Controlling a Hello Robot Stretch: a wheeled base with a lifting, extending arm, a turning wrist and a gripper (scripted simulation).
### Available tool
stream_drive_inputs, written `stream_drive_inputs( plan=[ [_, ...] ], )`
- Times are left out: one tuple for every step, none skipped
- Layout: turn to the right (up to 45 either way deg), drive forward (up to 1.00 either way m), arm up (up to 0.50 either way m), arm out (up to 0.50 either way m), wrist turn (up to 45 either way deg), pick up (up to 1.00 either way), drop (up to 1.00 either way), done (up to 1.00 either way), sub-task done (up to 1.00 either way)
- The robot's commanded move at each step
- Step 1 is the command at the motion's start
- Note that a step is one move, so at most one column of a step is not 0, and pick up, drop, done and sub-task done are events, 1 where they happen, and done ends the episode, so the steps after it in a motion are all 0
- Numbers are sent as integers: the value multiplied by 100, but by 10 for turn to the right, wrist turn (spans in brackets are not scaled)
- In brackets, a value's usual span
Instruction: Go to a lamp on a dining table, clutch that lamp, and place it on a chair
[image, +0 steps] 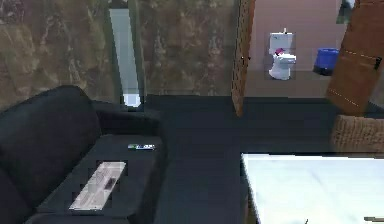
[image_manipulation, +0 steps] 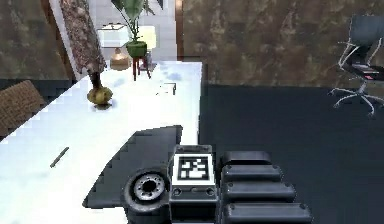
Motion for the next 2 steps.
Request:
stream_drive_inputs(
  plan=[
    [0, 100, 0, 0, 0, 0, 0, 0, 0],
    [450, 0, 0, 0, 0, 0, 0, 0, 0]
  ],
)
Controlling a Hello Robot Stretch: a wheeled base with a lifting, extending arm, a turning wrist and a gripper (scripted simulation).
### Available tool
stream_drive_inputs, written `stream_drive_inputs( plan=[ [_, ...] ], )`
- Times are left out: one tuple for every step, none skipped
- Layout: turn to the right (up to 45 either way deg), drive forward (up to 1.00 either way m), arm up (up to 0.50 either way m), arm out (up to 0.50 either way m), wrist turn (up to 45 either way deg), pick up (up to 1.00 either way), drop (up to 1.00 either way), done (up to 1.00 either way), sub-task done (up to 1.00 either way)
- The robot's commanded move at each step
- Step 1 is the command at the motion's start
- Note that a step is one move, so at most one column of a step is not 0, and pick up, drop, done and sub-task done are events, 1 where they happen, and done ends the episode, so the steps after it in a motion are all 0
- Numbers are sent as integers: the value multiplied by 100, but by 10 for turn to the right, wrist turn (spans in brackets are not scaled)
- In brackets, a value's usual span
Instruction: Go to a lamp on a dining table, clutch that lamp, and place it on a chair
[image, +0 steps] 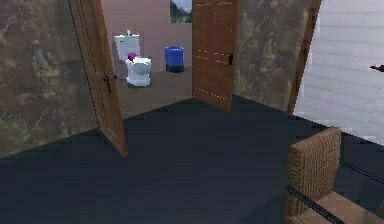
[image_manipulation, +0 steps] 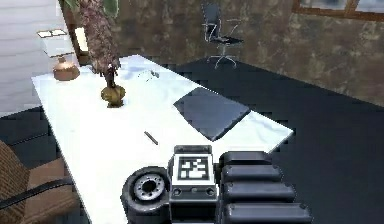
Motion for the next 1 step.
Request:
stream_drive_inputs(
  plan=[
    [30, 0, 0, 0, 0, 0, 0, 0, 0]
  ],
)
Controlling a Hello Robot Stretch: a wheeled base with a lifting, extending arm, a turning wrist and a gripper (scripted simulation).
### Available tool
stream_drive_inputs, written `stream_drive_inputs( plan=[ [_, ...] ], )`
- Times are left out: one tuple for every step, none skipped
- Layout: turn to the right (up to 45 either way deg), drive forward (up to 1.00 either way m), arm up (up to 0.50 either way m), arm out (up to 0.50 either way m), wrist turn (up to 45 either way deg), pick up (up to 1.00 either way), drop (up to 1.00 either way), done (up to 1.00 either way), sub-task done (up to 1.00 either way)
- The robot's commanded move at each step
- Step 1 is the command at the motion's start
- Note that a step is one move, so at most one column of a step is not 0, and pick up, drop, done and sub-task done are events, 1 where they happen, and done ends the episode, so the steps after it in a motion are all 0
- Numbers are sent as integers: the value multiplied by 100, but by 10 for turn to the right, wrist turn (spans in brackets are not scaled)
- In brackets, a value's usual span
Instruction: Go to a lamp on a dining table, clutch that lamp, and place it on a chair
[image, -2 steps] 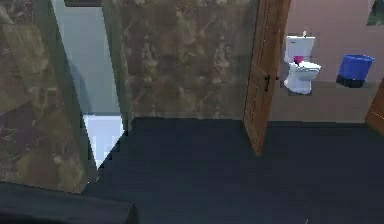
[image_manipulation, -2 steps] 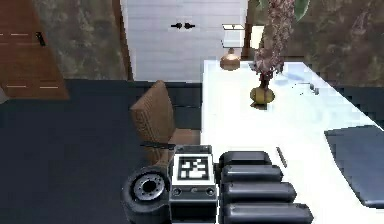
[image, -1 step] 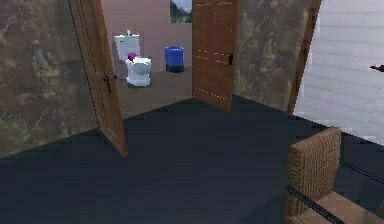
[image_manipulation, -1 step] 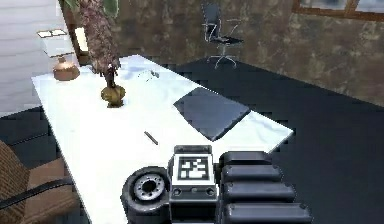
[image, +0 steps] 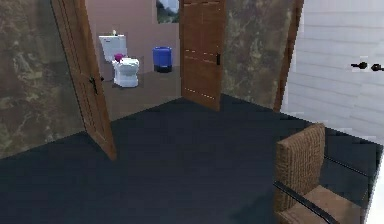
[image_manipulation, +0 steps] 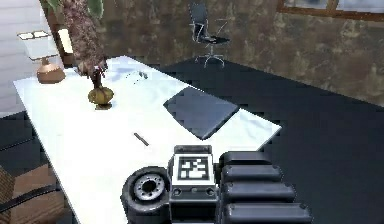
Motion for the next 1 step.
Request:
stream_drive_inputs(
  plan=[
    [0, 20, 0, 0, 0, 0, 0, 0, 0]
  ],
)
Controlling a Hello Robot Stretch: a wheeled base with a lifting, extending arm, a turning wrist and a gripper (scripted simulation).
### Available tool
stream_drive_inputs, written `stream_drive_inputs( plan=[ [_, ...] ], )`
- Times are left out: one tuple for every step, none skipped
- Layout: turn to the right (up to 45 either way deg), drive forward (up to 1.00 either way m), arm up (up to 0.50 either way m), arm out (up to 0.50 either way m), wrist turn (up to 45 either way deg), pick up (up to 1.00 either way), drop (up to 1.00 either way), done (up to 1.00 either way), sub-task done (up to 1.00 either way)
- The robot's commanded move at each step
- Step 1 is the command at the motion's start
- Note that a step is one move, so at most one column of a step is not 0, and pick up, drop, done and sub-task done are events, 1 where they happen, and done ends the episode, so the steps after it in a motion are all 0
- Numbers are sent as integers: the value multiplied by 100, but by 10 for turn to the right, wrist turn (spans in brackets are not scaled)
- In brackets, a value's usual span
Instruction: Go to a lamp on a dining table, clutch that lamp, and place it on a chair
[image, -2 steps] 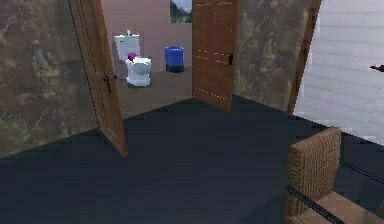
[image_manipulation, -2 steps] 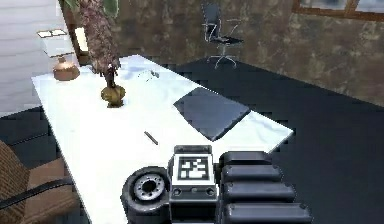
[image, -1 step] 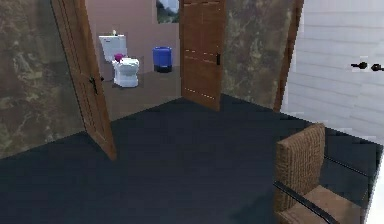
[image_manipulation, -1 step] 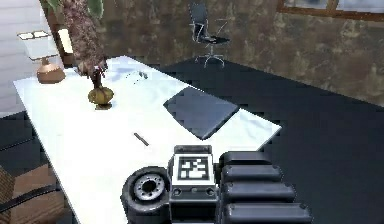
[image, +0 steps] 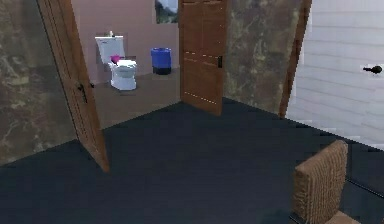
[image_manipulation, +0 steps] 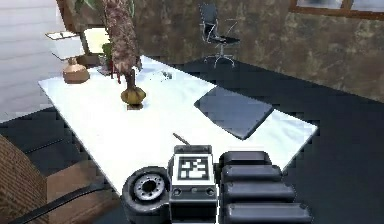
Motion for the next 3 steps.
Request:
stream_drive_inputs(
  plan=[
    [90, 0, 0, 0, 0, 0, 0, 0, 0],
    [0, 50, 0, 0, 0, 0, 0, 0, 0],
    [210, 0, 0, 0, 0, 0, 0, 0, 0]
  ],
)
